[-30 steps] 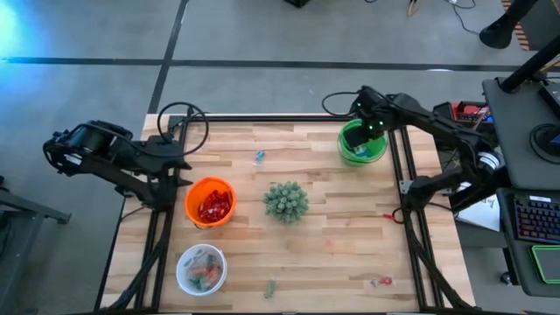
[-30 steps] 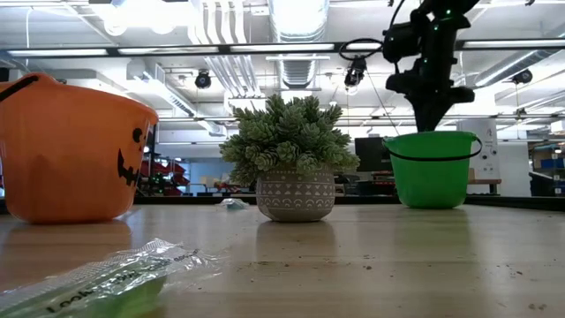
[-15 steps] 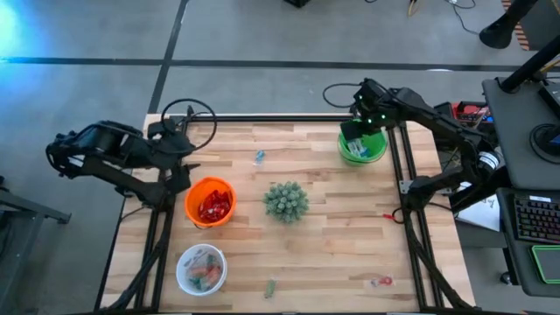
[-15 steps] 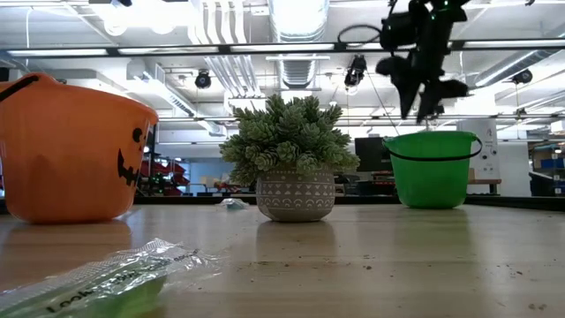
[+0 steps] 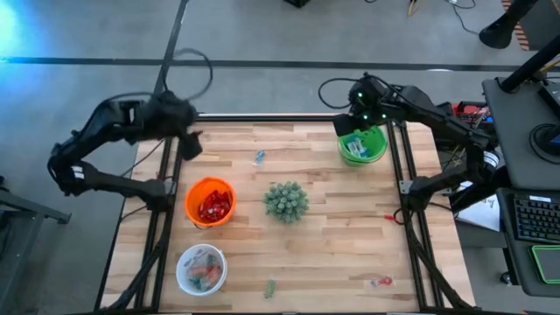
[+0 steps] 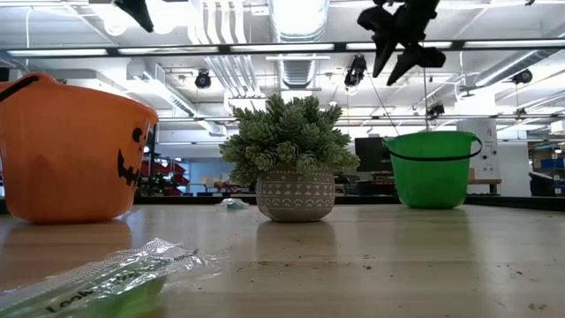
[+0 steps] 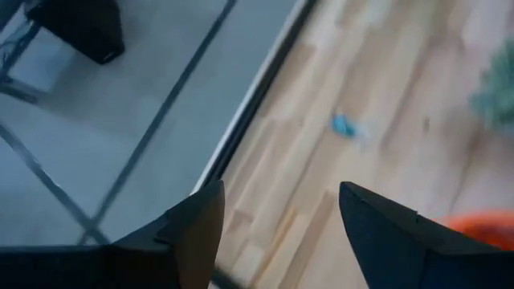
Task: Sort candy
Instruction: Put the blue gummy into the white bucket
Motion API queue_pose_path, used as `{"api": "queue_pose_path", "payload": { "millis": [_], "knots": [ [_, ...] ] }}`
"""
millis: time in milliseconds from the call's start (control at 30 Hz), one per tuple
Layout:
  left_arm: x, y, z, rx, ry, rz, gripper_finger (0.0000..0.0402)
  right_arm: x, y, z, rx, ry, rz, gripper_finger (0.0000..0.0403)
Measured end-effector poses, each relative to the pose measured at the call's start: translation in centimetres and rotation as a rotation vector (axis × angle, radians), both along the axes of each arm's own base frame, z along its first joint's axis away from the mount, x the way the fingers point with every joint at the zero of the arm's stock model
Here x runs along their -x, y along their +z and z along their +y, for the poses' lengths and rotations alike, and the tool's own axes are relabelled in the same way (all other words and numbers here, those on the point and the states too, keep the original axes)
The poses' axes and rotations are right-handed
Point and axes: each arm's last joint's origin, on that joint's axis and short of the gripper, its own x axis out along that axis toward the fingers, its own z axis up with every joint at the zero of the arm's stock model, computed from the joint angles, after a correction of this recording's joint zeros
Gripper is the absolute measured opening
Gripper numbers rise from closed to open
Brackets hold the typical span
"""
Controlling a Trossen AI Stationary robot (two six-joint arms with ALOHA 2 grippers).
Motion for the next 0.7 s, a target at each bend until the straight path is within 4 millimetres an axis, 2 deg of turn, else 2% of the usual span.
{"api": "queue_pose_path", "payload": {
  "millis": [167, 333, 467, 700],
  "knots": [
    [-0.6, 0.2, 3.2, 0.082, 0.095, -0.134, 0.0220, -0.7, -0.3, 1.2, -0.031, 0.001, 0.001, 0.0159],
    [-2.1, -0.6, 5.9, 0.200, 0.088, -0.191, 0.0219, -1.4, -0.7, 2.3, -0.020, -0.030, 0.023, 0.0162],
    [-4.5, -2.0, 8.0, 0.274, 0.120, -0.193, 0.0219, -1.7, -0.7, 3.0, -0.017, -0.064, 0.021, 0.0160],
    [-8.6, -5.7, 11.0, 0.386, 0.196, -0.124, 0.0219, -2.1, -0.7, 3.9, -0.030, -0.056, 0.014, 0.0158]
  ]
}}
